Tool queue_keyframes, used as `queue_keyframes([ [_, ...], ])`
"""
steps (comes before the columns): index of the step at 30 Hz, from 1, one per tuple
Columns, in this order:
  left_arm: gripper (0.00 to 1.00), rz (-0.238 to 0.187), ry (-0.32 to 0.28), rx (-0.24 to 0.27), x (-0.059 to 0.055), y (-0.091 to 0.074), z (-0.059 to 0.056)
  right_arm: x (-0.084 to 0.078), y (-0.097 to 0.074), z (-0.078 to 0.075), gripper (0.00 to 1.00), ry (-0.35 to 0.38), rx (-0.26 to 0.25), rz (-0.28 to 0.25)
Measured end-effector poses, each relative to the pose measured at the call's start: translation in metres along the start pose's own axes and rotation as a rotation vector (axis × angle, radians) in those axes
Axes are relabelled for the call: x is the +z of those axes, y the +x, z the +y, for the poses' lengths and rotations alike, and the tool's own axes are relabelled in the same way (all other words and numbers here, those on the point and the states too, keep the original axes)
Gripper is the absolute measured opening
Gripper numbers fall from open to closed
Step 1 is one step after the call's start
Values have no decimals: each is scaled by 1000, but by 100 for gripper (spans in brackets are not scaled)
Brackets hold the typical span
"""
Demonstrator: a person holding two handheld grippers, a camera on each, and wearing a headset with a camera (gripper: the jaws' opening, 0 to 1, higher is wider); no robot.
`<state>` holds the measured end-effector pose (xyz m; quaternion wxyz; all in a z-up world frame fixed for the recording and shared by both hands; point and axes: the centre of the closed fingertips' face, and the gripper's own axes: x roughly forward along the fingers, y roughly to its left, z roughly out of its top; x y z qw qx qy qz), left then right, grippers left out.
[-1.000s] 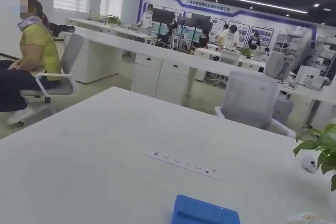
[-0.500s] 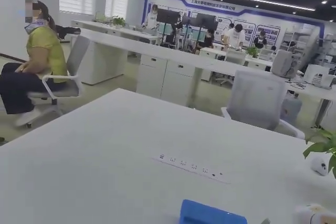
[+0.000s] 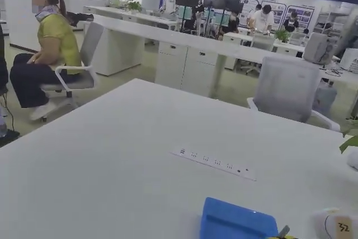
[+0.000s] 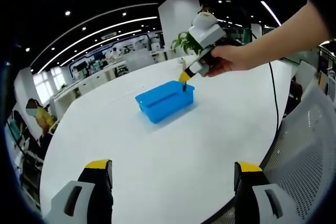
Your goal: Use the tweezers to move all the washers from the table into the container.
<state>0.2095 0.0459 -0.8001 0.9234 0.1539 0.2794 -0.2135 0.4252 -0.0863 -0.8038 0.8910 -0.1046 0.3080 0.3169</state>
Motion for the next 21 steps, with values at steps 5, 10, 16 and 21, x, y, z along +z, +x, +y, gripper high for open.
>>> queue_keyframes([
  [5, 99, 7, -4, 0, -1, 0, 0, -4, 4, -1, 2, 4, 1, 13],
  [10, 99, 9, -2, -2, -1, 0, 0, -7, 9, -3, 2, 6, 2, 27],
  [16, 98, 8, -6, 1, -1, 0, 1, -13, 8, -3, 2, 26, 6, 31],
  [21, 98, 9, -1, 2, -1, 0, 1, -14, 8, -4, 3, 21, -1, 38],
])
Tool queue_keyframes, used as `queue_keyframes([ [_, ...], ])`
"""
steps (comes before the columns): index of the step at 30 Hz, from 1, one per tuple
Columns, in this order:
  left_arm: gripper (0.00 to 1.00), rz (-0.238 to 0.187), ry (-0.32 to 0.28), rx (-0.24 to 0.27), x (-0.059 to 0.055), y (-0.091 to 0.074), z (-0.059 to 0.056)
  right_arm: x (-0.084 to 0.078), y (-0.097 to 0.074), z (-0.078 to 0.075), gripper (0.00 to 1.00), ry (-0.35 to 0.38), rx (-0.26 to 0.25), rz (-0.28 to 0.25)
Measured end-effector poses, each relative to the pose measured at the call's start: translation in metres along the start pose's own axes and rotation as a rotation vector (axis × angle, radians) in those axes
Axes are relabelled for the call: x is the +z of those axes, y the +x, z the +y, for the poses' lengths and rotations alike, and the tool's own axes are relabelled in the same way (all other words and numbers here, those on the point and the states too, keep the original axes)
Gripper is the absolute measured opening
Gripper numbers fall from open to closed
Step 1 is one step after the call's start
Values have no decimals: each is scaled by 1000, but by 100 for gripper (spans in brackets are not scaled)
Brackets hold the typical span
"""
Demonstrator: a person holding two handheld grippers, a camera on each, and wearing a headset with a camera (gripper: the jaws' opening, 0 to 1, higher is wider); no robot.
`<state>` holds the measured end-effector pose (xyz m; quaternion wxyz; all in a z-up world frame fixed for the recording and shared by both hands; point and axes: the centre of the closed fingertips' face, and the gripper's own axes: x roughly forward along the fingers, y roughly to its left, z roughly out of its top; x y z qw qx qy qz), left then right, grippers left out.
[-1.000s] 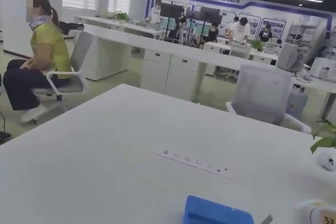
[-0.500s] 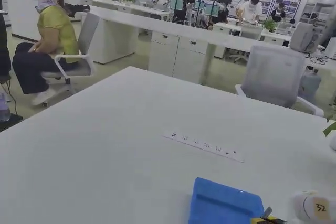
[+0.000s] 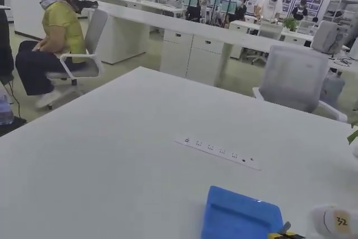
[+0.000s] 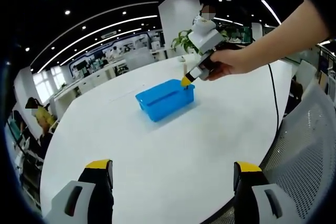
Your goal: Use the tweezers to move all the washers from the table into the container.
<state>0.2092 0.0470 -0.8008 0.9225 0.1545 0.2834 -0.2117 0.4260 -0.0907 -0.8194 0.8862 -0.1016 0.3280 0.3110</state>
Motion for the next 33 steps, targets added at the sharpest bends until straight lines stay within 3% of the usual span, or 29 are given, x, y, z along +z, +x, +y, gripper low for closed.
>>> queue_keyframes([
  [3, 98, 2, -3, -2, 0, 0, 0, 4, -5, -3, 3, -6, -18, -17],
  [11, 93, -9, 8, -21, 2, -2, -4, 35, -32, -4, 2, 51, -9, -135],
  [16, 79, -44, -38, -72, 12, -6, -8, 50, -59, 12, 2, 53, 50, -193],
  [18, 68, -15, -54, -138, 12, -8, -17, 53, -70, 21, 2, 22, 59, -208],
  [23, 48, -60, -102, -247, 38, -14, -31, 51, -90, 50, 2, 14, 117, -237],
  [26, 40, -86, -86, -292, 55, -17, -37, 40, -99, 74, 2, -63, 168, -213],
  [29, 36, -93, -48, -321, 67, -19, -42, 30, -105, 86, 2, -153, 178, -189],
  [33, 26, -153, -33, -379, 99, -27, -46, 17, -115, 105, 2, -242, 222, -173],
])
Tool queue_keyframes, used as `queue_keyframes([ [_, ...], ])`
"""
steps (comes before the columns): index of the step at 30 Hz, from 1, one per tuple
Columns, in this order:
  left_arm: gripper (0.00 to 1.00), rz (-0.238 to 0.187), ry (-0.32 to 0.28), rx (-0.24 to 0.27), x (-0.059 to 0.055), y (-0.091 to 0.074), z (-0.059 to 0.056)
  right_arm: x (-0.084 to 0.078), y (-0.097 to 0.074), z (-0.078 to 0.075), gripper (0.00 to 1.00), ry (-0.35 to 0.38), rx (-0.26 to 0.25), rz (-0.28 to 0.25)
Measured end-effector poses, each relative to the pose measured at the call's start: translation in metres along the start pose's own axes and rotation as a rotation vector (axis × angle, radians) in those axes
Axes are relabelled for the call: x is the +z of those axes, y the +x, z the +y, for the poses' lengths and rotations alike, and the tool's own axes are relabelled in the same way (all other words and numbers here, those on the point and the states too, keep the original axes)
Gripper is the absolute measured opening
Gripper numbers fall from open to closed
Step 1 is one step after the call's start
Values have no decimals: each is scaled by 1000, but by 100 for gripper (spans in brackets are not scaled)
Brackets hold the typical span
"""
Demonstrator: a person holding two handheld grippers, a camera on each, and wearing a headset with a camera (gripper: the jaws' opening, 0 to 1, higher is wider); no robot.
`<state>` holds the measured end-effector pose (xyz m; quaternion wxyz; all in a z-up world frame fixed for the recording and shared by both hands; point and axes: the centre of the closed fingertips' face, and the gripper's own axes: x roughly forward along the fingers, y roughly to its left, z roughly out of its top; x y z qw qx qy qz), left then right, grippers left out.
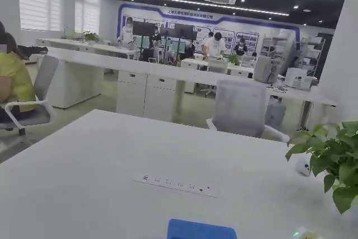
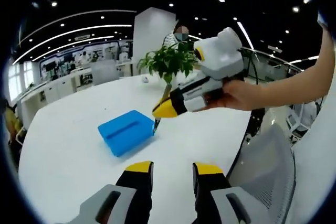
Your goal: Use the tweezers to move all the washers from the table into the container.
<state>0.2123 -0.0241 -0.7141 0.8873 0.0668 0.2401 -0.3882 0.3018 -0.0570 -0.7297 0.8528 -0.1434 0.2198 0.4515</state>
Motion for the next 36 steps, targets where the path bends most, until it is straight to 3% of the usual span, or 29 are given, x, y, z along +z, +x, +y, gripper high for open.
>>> queue_keyframes([
  [1, 24, -9, 8, -17, 8, -1, 0, -1, -2, 6, 2, -11, 19, 1],
  [4, 16, 8, 40, -40, 19, 1, 3, -4, -8, 21, 2, -26, 89, 22],
  [6, 8, 10, 39, -71, 27, 3, 3, -5, -13, 26, 2, -21, 99, 13],
  [9, 5, 5, 46, -111, 37, 7, 1, -10, -17, 36, 2, -22, 145, 27],
  [10, 5, -9, 35, -148, 43, 8, -3, -11, -18, 40, 2, -26, 168, 34],
  [12, 2, -18, 0, -189, 49, 11, -7, -13, -20, 44, 2, -30, 178, 41],
  [17, 0, -17, -12, -266, 58, 18, -12, -16, -22, 50, 2, -40, 204, 45],
  [21, 2, 6, 22, -311, 56, 28, -18, -21, -22, 55, 2, -56, 226, 62],
  [24, 3, 22, 86, -343, 53, 34, -22, -25, -23, 58, 2, -84, 244, 78],
  [27, 4, 33, 128, -405, 50, 39, -31, -31, -23, 62, 2, -95, 281, 102],
  [29, 4, 52, 186, -462, 46, 40, -39, -36, -23, 64, 2, -129, 299, 127],
  [33, 0, 74, 231, -474, 38, 48, -39, -46, -21, 61, 2, -198, 299, 169],
  [36, 0, 94, 321, -490, 29, 52, -36, -54, -18, 58, 2, -229, 298, 199],
])
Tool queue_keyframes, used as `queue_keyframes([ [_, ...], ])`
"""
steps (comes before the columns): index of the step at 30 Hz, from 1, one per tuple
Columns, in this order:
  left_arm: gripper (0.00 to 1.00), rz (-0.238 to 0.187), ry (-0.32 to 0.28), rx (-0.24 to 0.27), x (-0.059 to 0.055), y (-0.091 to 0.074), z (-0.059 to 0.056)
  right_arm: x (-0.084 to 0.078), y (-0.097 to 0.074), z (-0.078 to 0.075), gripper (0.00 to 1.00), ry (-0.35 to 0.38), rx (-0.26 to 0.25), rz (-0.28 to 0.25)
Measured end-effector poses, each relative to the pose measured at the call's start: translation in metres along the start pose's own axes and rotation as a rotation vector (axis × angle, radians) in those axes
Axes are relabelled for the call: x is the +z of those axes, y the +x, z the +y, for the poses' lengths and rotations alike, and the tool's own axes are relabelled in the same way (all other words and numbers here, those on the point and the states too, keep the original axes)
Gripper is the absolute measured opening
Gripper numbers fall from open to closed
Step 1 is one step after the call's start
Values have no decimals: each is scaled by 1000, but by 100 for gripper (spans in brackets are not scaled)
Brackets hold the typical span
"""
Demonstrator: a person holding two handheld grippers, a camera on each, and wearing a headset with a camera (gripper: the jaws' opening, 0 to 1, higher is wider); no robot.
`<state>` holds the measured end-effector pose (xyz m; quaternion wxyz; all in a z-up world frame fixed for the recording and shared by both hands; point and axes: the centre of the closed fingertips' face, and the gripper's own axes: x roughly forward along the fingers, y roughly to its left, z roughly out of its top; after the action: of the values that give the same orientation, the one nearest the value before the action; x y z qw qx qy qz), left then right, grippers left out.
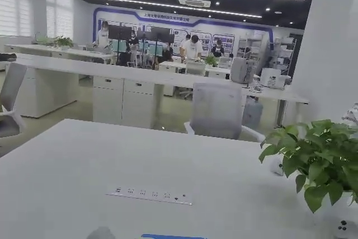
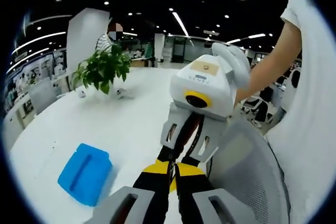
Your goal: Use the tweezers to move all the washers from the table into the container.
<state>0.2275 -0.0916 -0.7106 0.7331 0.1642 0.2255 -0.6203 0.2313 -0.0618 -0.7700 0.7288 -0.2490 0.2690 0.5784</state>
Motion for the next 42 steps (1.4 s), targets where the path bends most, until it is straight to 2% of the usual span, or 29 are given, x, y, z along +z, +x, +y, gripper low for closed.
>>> queue_keyframes([
  [2, 0, 16, 56, 2, -5, 1, 2, -4, 3, -3, 2, -2, -6, 19],
  [3, 0, 31, 67, 1, -8, 2, 2, -10, 4, -4, 3, 6, -5, 54],
  [4, 0, 69, 113, 9, -16, 2, 6, -13, 5, -4, 3, 19, 4, 78],
  [6, 0, 131, 193, 21, -29, 4, 10, -18, 11, -9, 4, 32, -12, 94],
  [7, 0, 152, 211, 37, -33, 5, 13, -21, 14, -11, 4, 40, -21, 100],
  [8, 0, 177, 217, 55, -39, 5, 16, -24, 17, -17, 4, 82, -55, 101],
  [10, 0, 215, 254, 78, -53, 11, 21, -31, 24, -22, 5, 174, -63, 98],
  [11, 0, 240, 252, 89, -63, 14, 24, -31, 26, -22, 6, 188, -64, 95],
  [13, 0, 253, 245, 100, -75, 18, 28, -37, 34, -27, 8, 211, -73, 79],
  [17, 0, 294, 231, 107, -95, 22, 34, -44, 48, -27, 9, 235, -91, 90],
  [20, 0, 358, 213, 114, -112, 21, 37, -50, 54, -27, 9, 293, -88, 91],
  [22, 0, 337, 205, 111, -116, 21, 38, -49, 54, -29, 11, 319, -93, 65],
  [23, 0, 333, 198, 107, -118, 21, 39, -48, 53, -26, 11, 363, -79, 58],
  [25, 0, 349, 200, 102, -124, 22, 41, -46, 47, -26, 16, 392, -98, 30],
  [26, 0, 371, 207, 96, -128, 23, 43, -45, 43, -24, 17, 406, -97, 20],
  [31, 0, 420, 182, 79, -143, 26, 50, -26, 10, -21, 24, 494, -166, -113],
  [34, 0, 453, 174, 70, -154, 31, 53, -25, -11, -19, 31, 579, -212, -163],
  [36, 0, 478, 182, 64, -159, 32, 53, -26, -27, -20, 34, 607, -269, -208],
  [39, 0, 519, 156, 69, -166, 31, 53, -27, -47, -21, 41, 649, -345, -245],
  [40, 0, 519, 150, 74, -168, 32, 53, -29, -54, -21, 42, 676, -375, -264],
  [42, 0, 535, 137, 78, -173, 33, 51, -38, -63, -21, 45, 698, -430, -267],
])
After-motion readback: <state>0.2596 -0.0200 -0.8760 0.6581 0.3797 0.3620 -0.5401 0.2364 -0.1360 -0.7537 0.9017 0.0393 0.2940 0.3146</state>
